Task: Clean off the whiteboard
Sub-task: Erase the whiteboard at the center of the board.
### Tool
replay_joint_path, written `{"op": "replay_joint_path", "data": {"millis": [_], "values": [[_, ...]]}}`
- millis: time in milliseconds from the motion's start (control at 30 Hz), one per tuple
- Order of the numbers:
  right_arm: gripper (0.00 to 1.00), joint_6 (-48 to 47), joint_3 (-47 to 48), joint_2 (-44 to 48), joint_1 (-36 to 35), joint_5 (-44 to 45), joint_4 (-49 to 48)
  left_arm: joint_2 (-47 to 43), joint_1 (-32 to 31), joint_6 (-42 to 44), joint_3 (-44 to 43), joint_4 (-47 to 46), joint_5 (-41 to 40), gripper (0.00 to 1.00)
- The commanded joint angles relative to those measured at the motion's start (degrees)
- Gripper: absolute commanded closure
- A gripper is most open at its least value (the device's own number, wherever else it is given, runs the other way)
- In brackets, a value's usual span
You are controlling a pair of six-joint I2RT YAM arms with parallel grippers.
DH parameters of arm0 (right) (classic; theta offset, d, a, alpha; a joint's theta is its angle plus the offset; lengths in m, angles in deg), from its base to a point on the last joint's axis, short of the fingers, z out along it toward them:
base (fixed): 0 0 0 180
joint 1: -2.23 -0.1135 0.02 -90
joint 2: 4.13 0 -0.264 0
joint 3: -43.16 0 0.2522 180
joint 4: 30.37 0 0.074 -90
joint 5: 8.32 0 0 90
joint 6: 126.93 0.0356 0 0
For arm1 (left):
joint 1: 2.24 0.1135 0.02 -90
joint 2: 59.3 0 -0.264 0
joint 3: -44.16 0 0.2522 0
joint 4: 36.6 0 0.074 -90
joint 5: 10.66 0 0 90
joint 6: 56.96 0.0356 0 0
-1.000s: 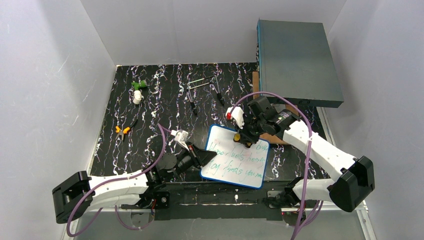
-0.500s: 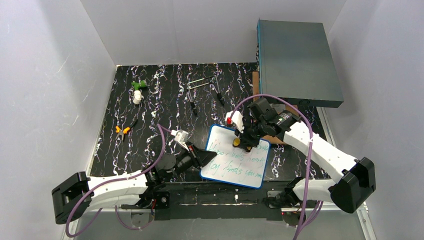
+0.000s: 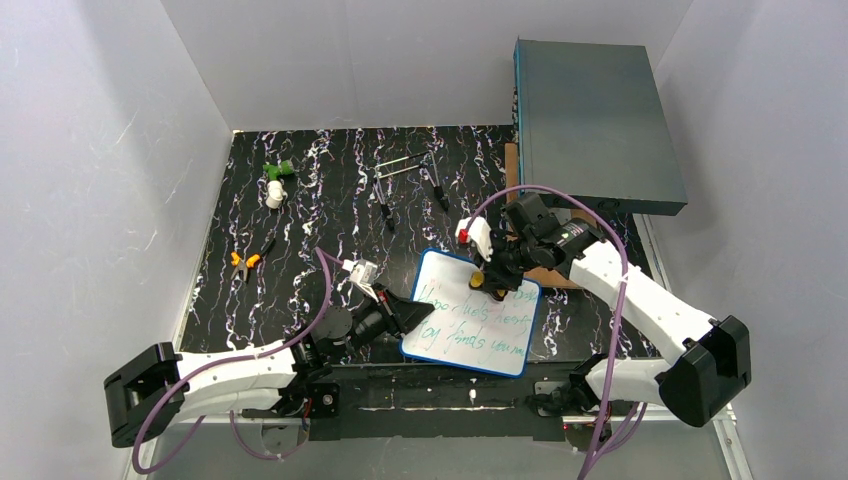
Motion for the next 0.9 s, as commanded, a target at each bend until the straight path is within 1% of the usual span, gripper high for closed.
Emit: {"op": "replay_joint_path", "data": {"millis": [0, 100, 200, 333, 467, 567, 700, 867], "values": [[0.99, -5.32, 2.05, -0.86, -0.60, -8.70, 5.04, -1.04, 0.11, 5.32, 0.15, 0.88, -0.11, 1.00], [0.99, -6.07, 1.32, 0.01, -0.82, -8.78, 5.41, -0.67, 0.11, 5.44, 0.35, 0.32, 0.02, 1.00], [0.99, -3.97, 0.31, 0.95, -0.50, -4.56, 2.90, 0.09, 0.11, 5.52, 0.30, -0.45, 0.22, 1.00], [0.99, 0.15, 0.50, 1.90, 1.89, -0.66, -0.80, 0.56, 0.06, 5.37, 0.46, -1.14, 0.46, 1.00], [0.99, 2.24, 0.59, 2.12, 3.36, 1.71, -2.61, 0.40, 0.11, 5.14, 0.61, -0.63, 0.59, 1.00], [0.99, 2.18, 1.00, 2.40, 3.73, 1.50, -2.46, 0.24, 0.11, 4.84, 0.76, -0.26, 0.53, 1.00], [0.99, 1.90, 1.82, 3.60, 5.35, -2.03, -1.21, 0.15, 0.10, 4.27, 1.17, -0.28, 0.00, 1.00], [0.99, 1.77, -0.27, 5.42, 6.55, -1.12, -2.35, 0.09, 0.11, 3.93, 0.95, 0.11, -0.75, 1.00]]}}
